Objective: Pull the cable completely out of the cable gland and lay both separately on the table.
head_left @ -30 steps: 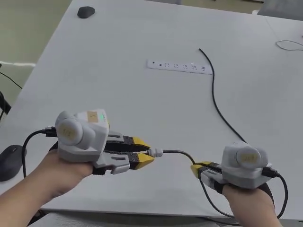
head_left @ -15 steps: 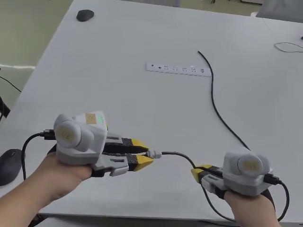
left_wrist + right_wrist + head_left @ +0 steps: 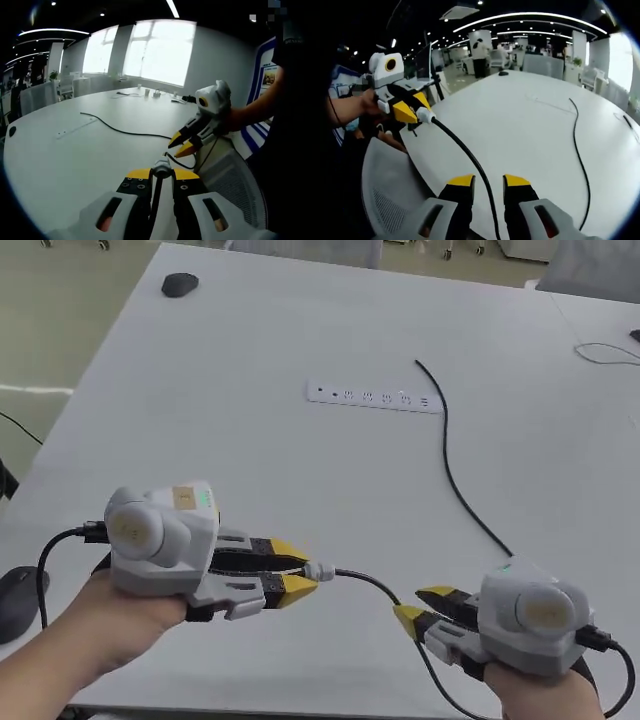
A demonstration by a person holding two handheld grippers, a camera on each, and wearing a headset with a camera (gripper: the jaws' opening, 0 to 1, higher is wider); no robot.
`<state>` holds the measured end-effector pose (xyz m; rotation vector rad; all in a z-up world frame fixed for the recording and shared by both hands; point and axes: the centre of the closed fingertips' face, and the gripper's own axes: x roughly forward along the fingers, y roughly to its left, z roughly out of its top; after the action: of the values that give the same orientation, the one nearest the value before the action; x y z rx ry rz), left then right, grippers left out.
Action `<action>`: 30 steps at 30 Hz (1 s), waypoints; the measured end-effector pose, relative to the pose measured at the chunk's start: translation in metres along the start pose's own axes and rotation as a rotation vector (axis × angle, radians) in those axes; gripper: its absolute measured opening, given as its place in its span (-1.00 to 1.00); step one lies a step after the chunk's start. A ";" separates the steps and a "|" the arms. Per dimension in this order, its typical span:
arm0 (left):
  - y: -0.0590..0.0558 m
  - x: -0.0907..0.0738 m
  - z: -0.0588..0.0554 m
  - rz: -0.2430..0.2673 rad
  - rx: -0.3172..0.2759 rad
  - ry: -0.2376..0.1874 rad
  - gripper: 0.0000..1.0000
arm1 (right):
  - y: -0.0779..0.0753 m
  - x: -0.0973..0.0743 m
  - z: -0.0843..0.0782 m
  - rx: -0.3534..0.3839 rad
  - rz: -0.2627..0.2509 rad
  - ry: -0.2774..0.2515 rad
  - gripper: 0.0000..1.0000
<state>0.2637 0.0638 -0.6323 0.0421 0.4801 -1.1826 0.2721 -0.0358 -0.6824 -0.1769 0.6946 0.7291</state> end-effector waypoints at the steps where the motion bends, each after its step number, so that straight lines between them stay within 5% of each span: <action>1: 0.000 0.000 0.000 0.000 0.000 -0.001 -0.70 | 0.005 -0.001 0.008 -0.052 0.008 -0.007 -0.61; 9: -0.003 -0.002 0.004 -0.006 -0.021 -0.027 -0.70 | 0.038 0.005 0.042 -0.408 0.051 -0.018 -0.57; 19: -0.004 -0.003 0.001 -0.002 -0.016 -0.017 -0.70 | 0.069 0.016 0.054 -0.574 0.098 -0.031 -0.72; 30: -0.006 -0.003 0.001 -0.005 -0.018 -0.024 -0.70 | 0.074 0.020 0.057 -0.636 0.098 -0.032 -0.94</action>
<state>0.2578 0.0637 -0.6288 0.0114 0.4702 -1.1821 0.2635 0.0521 -0.6455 -0.7133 0.4235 1.0295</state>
